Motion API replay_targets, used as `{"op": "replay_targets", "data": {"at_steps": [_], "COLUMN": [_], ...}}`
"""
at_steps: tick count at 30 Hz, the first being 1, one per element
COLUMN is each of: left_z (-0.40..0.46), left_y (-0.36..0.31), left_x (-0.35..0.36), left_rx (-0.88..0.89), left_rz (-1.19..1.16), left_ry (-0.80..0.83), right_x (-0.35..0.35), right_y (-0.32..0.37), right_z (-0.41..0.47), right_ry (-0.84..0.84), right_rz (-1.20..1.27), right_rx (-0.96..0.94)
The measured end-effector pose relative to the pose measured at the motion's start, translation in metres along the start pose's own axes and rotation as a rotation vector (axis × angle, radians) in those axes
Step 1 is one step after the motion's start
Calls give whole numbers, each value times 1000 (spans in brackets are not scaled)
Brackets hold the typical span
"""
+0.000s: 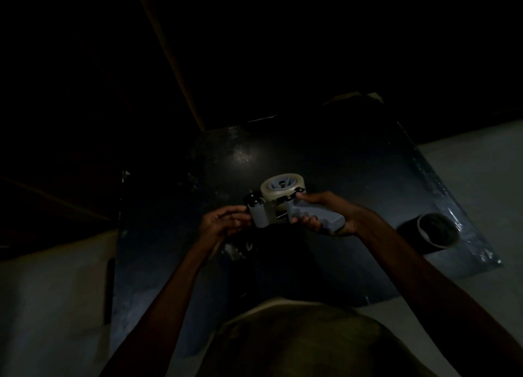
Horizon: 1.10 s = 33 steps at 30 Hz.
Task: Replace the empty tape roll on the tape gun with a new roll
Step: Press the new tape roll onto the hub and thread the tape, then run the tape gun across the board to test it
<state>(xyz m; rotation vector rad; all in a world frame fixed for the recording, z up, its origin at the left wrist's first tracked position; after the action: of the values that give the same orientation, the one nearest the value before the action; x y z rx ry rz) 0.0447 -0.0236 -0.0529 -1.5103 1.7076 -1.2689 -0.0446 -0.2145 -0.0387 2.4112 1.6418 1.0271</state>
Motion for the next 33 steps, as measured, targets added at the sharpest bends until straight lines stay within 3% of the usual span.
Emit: {"op": "replay_targets", "data": {"at_steps": [9, 15, 22, 28, 33], "left_z": [21, 42, 60, 69, 87], "left_y": [-12, -17, -42, -36, 6], "left_x": [35, 50, 52, 64, 57], "left_rx": [256, 360, 548, 710, 722], "left_rz": [471, 696, 819, 871, 1175], "left_ry": [-7, -8, -238, -216, -75], "right_x": [-13, -17, -20, -30, -21], "right_y": [4, 13, 17, -7, -24], "right_z": [-13, -25, -25, -15, -25], "right_ry": [-139, -360, -583, -899, -1120], "right_rz": [62, -35, -19, -295, -721], "right_rx": [-149, -300, -520, -676, -706]}}
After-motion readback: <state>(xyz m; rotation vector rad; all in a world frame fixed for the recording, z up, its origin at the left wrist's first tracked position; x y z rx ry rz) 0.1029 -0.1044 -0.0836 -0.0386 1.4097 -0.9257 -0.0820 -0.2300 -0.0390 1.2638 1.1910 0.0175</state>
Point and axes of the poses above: each hand's wrist, its own z-axis towards the middle knuckle, its own x-axis out of the palm, y = z × x, the point moved 10 cm from there along z, towards the middle knuckle, and after that the axes turned 11 degrees about -y, right-handed, at the moved point
